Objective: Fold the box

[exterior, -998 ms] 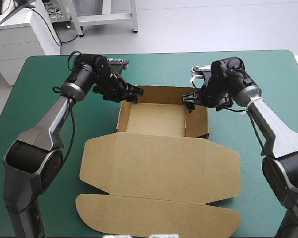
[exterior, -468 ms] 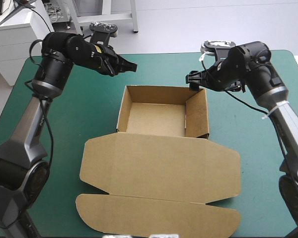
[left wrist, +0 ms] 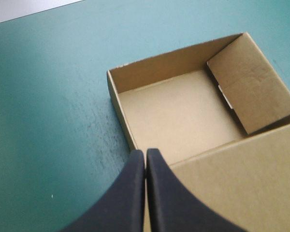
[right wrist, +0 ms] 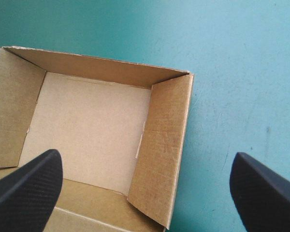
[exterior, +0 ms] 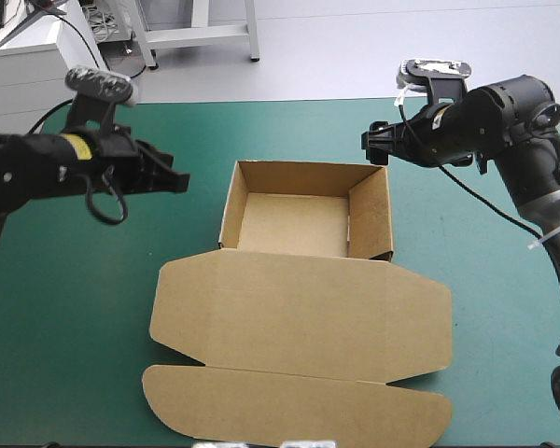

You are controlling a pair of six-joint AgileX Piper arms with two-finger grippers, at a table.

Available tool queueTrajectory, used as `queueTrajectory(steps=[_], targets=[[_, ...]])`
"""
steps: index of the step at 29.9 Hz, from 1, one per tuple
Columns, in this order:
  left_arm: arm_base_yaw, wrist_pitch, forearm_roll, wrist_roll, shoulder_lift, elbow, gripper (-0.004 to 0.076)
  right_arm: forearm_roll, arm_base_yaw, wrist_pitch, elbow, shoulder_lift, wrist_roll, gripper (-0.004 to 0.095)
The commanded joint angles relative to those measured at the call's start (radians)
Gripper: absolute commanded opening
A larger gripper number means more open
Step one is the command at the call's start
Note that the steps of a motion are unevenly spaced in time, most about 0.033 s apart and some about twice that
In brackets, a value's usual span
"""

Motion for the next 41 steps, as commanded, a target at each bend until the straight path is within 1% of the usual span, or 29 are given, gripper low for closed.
queueTrajectory(steps=[1, 3, 7, 10, 13, 15, 21, 25, 27, 29, 32, 35, 37, 41], targets=[[-0.003, 0.047, 0.003, 0.004, -0.145, 0.098, -0.0008, -0.001, -0.009, 0.004, 0.039, -0.043, 0.008, 0.0864], [-0.003, 0.047, -0.001, 0.004, -0.216, 0.171, -0.0008, -0.012, -0.009, -0.001, 0.088, -0.039, 0.008, 0.0864], [-0.003, 0.033, -0.001, 0.009, -0.349, 0.303, -0.0008, -0.049, -0.009, -0.067, 0.167, -0.022, 0.046, 0.0864], [-0.003, 0.005, -0.001, 0.009, -0.439, 0.396, -0.0008, -0.053, -0.009, -0.089, 0.195, 0.013, 0.064, 0.0864], [-0.003, -0.01, -0.001, 0.051, -0.519, 0.479, -0.0008, -0.042, -0.009, -0.151, 0.226, 0.056, 0.084, 0.0864], [-0.003, -0.023, 0.001, 0.051, -0.557, 0.529, -0.0008, -0.03, -0.009, -0.164, 0.236, 0.089, 0.087, 0.0864], [-0.003, -0.059, 0.001, 0.066, -0.649, 0.652, -0.0008, 0.0, -0.009, -0.157, 0.236, 0.199, 0.087, 0.0864], [-0.003, -0.084, 0.001, 0.076, -0.694, 0.717, -0.0008, 0.021, -0.009, -0.152, 0.236, 0.238, 0.082, 0.0864], [-0.003, -0.093, 0.001, 0.08, -0.711, 0.742, -0.0008, 0.038, -0.009, -0.13, 0.236, 0.251, 0.064, 0.0857], [-0.003, -0.1, 0.001, 0.082, -0.724, 0.762, -0.0008, 0.053, -0.009, -0.097, 0.236, 0.272, 0.048, 0.0828], [-0.003, -0.105, 0.001, 0.082, -0.731, 0.782, -0.0008, 0.053, -0.009, -0.077, 0.236, 0.289, 0.048, 0.0719], [-0.003, -0.105, 0.003, 0.082, -0.735, 0.787, -0.0008, 0.046, -0.009, -0.08, 0.234, 0.279, 0.05, 0.054], [-0.003, -0.105, 0.003, 0.082, -0.736, 0.787, -0.0008, 0.035, -0.009, -0.08, 0.232, 0.266, 0.05, 0.037], [-0.003, -0.105, 0.003, 0.082, -0.736, 0.787, -0.0008, 0.027, -0.009, -0.07, 0.232, 0.248, 0.05, -0.0008]])
